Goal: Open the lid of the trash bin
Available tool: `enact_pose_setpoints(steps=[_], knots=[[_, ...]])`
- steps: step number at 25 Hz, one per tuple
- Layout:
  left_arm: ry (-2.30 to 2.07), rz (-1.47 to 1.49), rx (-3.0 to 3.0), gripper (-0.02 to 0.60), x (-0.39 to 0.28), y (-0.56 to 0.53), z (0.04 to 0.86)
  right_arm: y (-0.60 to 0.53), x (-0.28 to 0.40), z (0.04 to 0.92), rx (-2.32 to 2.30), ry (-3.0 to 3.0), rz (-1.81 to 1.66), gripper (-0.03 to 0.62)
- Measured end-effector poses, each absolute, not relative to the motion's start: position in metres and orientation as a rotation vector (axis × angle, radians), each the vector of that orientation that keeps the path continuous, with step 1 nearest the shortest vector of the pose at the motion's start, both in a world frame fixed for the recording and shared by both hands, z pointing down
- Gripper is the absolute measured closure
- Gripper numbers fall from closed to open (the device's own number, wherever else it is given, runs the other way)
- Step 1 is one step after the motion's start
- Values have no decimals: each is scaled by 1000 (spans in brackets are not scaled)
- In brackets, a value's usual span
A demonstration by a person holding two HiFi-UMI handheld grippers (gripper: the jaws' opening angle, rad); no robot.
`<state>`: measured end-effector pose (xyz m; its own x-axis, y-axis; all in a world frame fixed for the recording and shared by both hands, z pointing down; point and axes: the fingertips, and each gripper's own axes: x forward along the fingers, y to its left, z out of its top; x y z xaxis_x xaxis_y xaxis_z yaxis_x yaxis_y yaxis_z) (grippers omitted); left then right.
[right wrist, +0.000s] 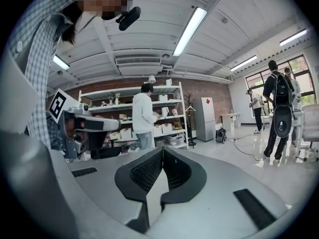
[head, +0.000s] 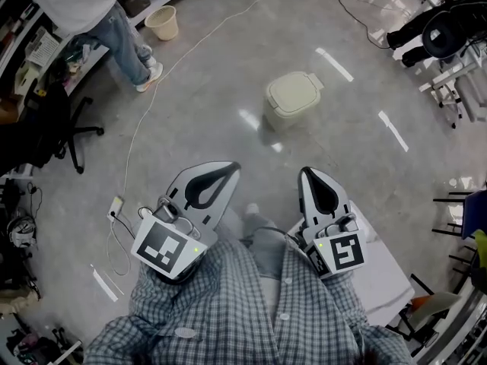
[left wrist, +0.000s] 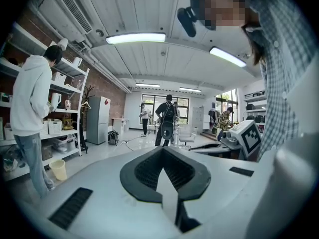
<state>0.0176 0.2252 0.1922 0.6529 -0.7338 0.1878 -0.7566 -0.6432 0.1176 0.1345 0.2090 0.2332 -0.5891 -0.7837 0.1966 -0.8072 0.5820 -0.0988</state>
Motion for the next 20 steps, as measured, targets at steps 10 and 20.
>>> enact_pose_setpoints(steps=[10, 20], knots=[[-1234, 144, 2711, 577, 15, 208, 192, 195, 142, 240, 1368, -2642, 268, 576], [-1201, 147, 2715, 577, 10, 177, 195, 169, 136, 238, 1413, -2635, 244, 576]])
